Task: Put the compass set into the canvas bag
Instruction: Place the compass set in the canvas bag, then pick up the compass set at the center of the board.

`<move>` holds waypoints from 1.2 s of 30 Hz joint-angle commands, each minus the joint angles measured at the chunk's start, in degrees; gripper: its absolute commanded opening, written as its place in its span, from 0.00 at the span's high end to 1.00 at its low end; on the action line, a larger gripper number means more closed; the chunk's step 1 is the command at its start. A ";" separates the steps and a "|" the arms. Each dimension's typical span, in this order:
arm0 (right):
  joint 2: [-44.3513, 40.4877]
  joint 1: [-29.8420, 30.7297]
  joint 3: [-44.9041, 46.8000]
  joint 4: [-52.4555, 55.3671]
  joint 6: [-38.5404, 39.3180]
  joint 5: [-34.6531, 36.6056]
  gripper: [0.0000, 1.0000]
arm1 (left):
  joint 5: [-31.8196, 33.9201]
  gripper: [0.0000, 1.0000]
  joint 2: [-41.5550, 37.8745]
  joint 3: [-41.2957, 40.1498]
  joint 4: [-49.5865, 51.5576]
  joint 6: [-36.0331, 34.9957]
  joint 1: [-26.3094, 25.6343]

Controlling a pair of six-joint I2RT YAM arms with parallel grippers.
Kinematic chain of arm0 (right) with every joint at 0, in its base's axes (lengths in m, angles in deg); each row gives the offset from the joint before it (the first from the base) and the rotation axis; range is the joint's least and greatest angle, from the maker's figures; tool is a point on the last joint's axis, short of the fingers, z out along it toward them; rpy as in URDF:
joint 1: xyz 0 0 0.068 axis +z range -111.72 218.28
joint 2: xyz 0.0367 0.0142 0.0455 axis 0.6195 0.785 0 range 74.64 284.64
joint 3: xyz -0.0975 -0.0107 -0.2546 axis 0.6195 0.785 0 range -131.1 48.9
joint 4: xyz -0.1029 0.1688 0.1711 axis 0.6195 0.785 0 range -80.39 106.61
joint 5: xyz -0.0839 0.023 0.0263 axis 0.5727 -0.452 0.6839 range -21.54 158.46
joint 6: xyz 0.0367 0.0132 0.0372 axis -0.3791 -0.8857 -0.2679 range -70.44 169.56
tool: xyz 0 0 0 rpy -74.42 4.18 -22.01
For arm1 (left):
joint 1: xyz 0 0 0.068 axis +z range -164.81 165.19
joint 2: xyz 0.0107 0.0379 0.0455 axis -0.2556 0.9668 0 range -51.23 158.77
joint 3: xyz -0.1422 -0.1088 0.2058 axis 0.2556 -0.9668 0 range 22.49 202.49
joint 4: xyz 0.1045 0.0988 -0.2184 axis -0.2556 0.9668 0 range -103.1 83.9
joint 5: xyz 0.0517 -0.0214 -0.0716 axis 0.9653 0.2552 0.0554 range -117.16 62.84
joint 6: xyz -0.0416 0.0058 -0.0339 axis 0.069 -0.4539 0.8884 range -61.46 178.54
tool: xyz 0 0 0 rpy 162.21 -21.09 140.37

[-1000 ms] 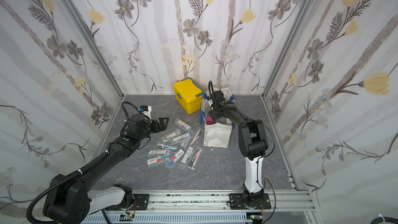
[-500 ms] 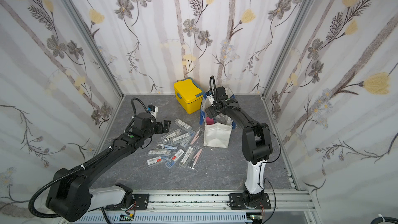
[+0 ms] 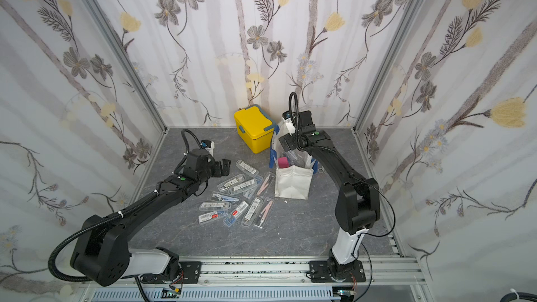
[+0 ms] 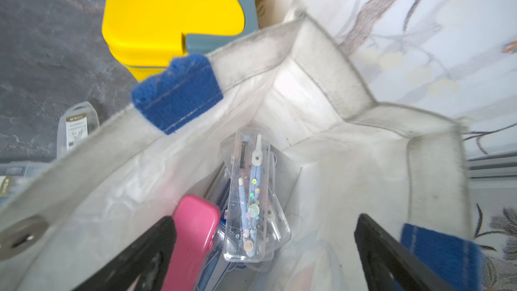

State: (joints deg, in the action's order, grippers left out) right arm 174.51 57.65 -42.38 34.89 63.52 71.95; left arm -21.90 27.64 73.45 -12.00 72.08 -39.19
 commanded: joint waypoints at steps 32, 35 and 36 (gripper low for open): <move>-25.02 7.23 36.15 -43.16 -14.79 -33.12 0.01 | -17.81 0.04 19.74 12.63 17.23 -34.63 -7.37; -23.45 7.52 35.56 -42.97 -15.19 -33.95 0.00 | -18.40 0.07 21.19 14.30 20.88 -34.55 -7.39; -23.01 7.73 35.48 -43.05 -15.32 -34.19 0.00 | -18.20 0.07 21.33 14.19 21.04 -34.55 -7.41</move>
State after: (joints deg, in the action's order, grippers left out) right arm 150.82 65.06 -6.23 -7.49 48.13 40.03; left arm -38.23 48.29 87.00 4.46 39.39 -46.62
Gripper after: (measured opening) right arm 0.997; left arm 0.932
